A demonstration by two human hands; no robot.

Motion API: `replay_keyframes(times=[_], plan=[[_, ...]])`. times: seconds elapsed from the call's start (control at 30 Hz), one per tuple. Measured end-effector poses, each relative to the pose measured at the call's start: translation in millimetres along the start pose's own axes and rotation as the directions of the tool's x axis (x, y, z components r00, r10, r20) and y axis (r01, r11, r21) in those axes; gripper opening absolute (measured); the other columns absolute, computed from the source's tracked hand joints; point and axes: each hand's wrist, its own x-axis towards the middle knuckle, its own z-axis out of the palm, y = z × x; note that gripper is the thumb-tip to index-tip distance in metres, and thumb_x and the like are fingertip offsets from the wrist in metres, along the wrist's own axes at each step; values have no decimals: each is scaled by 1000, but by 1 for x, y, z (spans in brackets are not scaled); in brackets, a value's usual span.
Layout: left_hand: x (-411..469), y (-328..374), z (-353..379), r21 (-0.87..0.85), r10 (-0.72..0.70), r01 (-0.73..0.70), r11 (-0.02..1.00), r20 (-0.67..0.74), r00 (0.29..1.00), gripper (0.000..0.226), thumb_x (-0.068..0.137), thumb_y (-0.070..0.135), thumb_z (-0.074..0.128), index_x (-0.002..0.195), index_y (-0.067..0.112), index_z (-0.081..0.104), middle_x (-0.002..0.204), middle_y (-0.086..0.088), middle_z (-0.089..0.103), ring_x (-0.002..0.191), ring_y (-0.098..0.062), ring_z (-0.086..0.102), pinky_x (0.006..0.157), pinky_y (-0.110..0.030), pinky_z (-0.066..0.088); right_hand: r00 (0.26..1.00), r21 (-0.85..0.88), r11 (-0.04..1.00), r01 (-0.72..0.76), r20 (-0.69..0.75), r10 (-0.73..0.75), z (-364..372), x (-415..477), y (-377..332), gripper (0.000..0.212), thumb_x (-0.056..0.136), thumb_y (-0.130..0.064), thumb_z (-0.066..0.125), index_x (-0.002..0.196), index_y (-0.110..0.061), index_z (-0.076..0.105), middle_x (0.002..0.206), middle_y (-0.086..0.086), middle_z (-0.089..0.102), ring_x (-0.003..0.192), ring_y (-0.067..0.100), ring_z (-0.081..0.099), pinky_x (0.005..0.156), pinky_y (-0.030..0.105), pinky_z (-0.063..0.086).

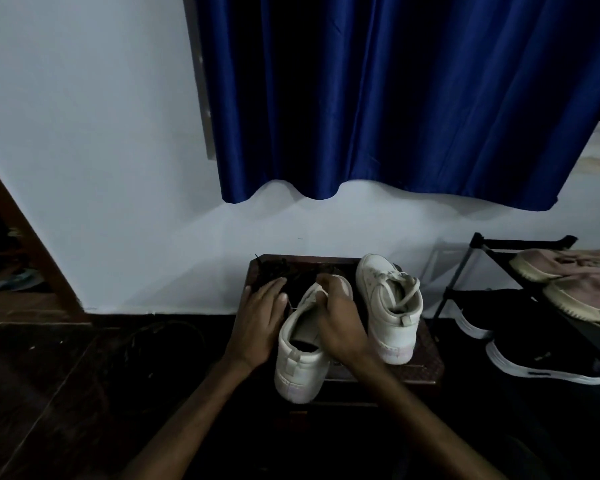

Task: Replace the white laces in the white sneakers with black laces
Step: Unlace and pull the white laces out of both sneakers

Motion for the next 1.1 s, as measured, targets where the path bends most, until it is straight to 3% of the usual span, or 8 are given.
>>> replay_keyframes(times=[0.17, 0.37, 0.53, 0.67, 0.8, 0.9, 0.97, 1.1], plan=[[10, 38, -12, -436, -74, 101, 894, 79, 994, 45, 98, 49, 44, 133, 25, 56, 130, 15, 60, 125, 1, 51, 107, -31, 41, 997, 44, 997, 70, 7, -70, 1, 14, -7, 35, 99, -7, 43, 134, -6, 45, 110, -4, 54, 99, -1, 53, 82, 4, 33], [15, 49, -8, -100, 78, -49, 994, 316, 946, 46, 84, 33, 48, 128, 23, 55, 133, 9, 54, 123, -8, 52, 104, -37, 42, 938, -296, 941, 163, -249, -241, -75, 36, 16, 24, 98, -19, 51, 118, -15, 64, 132, 1, 59, 121, 16, 52, 100, 25, 38], [24, 84, -11, 197, 190, -217, 956, 145, 971, 38, 84, 11, 45, 117, 21, 62, 136, 6, 53, 123, -18, 51, 97, -37, 46, 978, -632, 752, -190, -57, 200, -137, 51, 51, 32, 95, -24, 55, 124, -12, 62, 122, 15, 65, 111, 33, 60, 90, 37, 48], [30, 116, 1, 135, 333, -354, 925, 157, 930, 20, 88, 17, 57, 107, 18, 64, 116, 2, 63, 108, -20, 58, 94, -32, 44, 966, -685, 685, -248, -120, 229, -130, 30, 50, 43, 96, -44, 50, 95, -5, 68, 97, 19, 70, 93, 37, 65, 75, 38, 51], [26, 144, 17, 177, 243, -334, 926, 399, 884, 47, 89, 58, 52, 120, 23, 56, 120, 2, 56, 112, -20, 54, 91, -35, 44, 963, -592, 763, -259, -93, 255, -131, 3, 42, 30, 90, -29, 59, 85, -1, 70, 86, 19, 71, 86, 33, 68, 69, 34, 49], [18, 160, 36, 367, 138, -309, 877, 423, 896, 75, 75, 79, 50, 127, 25, 49, 128, -1, 40, 115, -24, 49, 91, -40, 44, 941, -285, 908, -308, 49, 335, -146, -10, 43, 21, 92, -16, 58, 79, -5, 70, 75, 14, 71, 68, 22, 68, 67, 36, 56], [14, 165, 49, 406, 145, -317, 857, 400, 905, 68, 79, 70, 55, 126, 22, 51, 131, -2, 39, 114, -27, 48, 91, -44, 45, 921, -44, 923, -383, 61, 385, -159, -11, 43, 21, 96, -5, 51, 86, -6, 69, 72, 12, 71, 61, 22, 68, 58, 33, 58], [17, 153, 56, 258, 219, -323, 911, 362, 906, 24, 88, 33, 60, 105, 18, 62, 123, 2, 51, 109, -24, 51, 92, -41, 42, 969, -51, 969, -242, -64, 239, -174, 7, 48, 23, 95, -1, 53, 86, -12, 70, 83, 13, 73, 64, 19, 66, 57, 31, 56]])
